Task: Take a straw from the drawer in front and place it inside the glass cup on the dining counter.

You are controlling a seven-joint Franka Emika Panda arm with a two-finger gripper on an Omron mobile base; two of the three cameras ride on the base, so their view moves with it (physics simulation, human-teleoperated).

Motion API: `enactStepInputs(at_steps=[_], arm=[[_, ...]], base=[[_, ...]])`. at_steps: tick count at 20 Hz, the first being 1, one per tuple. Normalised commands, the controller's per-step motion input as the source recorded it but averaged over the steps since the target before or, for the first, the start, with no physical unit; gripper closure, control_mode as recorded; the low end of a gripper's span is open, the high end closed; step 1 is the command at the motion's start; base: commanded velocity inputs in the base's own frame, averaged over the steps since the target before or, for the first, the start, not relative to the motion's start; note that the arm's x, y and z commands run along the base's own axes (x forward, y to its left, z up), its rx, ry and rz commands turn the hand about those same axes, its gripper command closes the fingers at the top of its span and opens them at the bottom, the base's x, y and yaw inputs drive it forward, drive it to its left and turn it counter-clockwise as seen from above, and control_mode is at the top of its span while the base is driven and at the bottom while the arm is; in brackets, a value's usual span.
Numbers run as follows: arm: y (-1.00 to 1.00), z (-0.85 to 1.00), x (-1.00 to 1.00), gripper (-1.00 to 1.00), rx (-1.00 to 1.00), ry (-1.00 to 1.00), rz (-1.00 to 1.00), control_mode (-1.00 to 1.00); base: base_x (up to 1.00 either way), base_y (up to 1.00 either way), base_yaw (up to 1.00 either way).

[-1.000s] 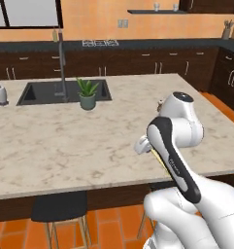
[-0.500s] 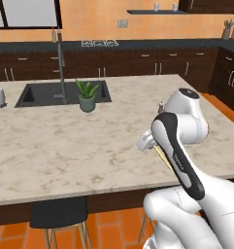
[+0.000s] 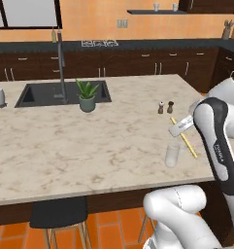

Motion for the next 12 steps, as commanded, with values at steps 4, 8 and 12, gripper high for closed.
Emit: enactStepInputs(at_steps=[4, 8, 12], arm=[[-0.54, 0.32, 0.00, 1.00, 0.10, -0.19, 0.21, -1.00], [-0.36, 0.11, 0.00, 1.00, 0.14, -0.26, 0.26, -1.00], [-0.08, 0.00, -0.05, 1.00, 0.12, -0.41, 0.25, -1.00]], base=[[0.00, 0.00, 0.00], [0.00, 0.00, 0.00], [0.00, 0.00, 0.00]])
